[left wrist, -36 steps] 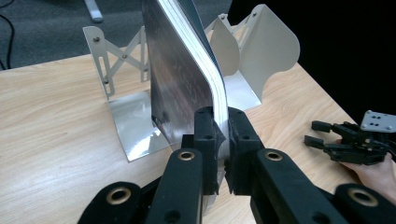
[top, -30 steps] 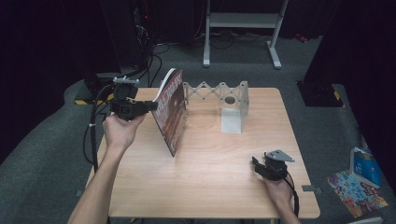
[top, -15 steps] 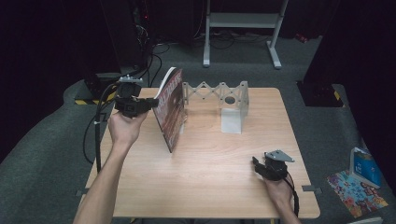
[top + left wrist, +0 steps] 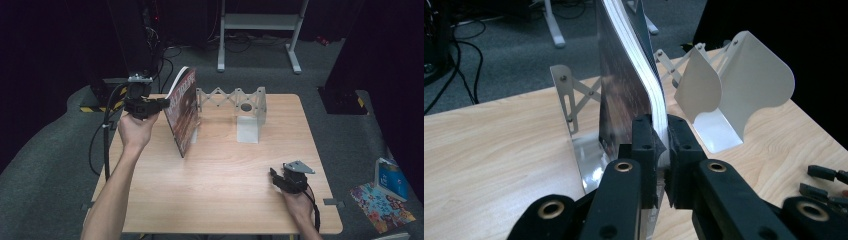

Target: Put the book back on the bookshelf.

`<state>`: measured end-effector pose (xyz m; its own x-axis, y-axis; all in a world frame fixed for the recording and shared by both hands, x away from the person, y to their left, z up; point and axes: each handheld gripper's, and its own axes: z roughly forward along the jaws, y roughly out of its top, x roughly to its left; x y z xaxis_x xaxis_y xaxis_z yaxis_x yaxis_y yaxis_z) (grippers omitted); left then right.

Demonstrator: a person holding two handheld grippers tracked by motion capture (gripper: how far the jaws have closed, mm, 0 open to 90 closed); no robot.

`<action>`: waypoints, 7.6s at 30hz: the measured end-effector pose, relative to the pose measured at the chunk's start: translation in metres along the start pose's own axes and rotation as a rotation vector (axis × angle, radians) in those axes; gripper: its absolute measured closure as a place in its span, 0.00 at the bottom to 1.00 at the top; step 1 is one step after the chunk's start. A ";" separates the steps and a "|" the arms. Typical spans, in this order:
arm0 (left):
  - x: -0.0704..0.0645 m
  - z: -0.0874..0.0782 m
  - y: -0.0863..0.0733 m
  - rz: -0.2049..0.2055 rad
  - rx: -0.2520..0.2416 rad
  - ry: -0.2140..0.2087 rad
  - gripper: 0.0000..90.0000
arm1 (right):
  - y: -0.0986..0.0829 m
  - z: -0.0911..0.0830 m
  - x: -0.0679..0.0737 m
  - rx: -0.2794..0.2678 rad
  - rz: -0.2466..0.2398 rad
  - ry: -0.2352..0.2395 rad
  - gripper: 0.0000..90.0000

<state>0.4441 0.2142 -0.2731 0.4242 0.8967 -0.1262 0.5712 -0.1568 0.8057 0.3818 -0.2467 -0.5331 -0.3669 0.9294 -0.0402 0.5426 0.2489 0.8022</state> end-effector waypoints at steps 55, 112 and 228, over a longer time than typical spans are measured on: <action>0.007 0.041 0.000 -0.011 -0.049 0.013 0.94 | 0.000 0.000 0.000 0.004 0.002 0.011 0.47; 0.051 0.027 -0.025 -0.121 -0.062 0.083 0.80 | 0.000 0.001 0.001 0.004 0.007 0.017 0.46; 0.017 -0.032 -0.148 -0.032 -0.205 0.063 0.41 | -0.001 0.001 0.001 -0.008 0.005 0.030 0.44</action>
<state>0.3442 0.2660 -0.3760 0.3601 0.9249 -0.1221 0.4259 -0.0465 0.9036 0.3817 -0.2459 -0.5349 -0.3872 0.9218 -0.0185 0.5383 0.2422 0.8072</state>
